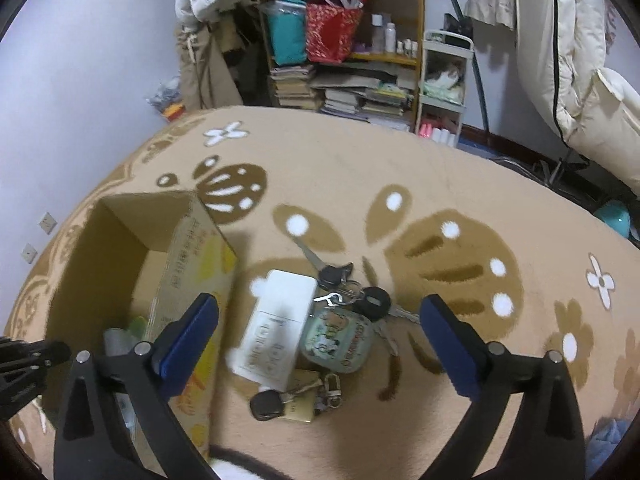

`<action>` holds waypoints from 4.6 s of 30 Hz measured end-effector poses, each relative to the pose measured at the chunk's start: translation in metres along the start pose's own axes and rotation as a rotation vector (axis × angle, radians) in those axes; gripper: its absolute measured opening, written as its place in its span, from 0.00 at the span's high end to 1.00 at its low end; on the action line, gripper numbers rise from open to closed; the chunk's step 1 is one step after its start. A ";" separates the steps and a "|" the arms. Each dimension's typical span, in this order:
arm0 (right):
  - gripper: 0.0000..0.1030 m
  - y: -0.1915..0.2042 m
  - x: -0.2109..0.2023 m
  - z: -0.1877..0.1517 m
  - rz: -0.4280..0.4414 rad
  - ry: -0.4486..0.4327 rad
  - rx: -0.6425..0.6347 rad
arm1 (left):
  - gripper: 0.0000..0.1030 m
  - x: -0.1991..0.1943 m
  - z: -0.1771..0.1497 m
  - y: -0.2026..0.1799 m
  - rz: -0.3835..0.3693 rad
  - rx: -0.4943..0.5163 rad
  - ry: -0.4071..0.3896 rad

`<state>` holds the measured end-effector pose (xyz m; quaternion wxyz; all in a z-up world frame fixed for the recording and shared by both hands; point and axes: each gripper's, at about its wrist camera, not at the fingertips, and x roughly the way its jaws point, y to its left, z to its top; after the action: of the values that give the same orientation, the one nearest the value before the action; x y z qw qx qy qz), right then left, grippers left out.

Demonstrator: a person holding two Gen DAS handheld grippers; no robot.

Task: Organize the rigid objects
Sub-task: 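Move the right gripper back over the keys and wall remote, then grasp the green Cheers keychain case with the right gripper, then carry the keychain case over the box with the right gripper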

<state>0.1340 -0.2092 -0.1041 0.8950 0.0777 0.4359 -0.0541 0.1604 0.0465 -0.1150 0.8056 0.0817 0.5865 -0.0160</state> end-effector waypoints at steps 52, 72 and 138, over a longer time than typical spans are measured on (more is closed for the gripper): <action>0.00 -0.047 0.086 -0.040 -0.132 0.243 0.163 | 0.89 0.000 0.001 0.001 -0.004 -0.013 0.006; 0.40 -0.049 0.075 -0.038 -0.056 0.274 0.202 | 0.89 0.002 0.002 0.003 -0.009 -0.016 0.008; 0.40 0.091 -0.013 -0.011 0.358 0.050 -0.054 | 0.89 0.000 0.000 -0.001 0.009 -0.002 0.003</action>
<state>0.1331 -0.1173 -0.0922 0.8811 0.1312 0.4383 0.1199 0.1598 0.0452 -0.1150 0.8047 0.0836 0.5876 -0.0120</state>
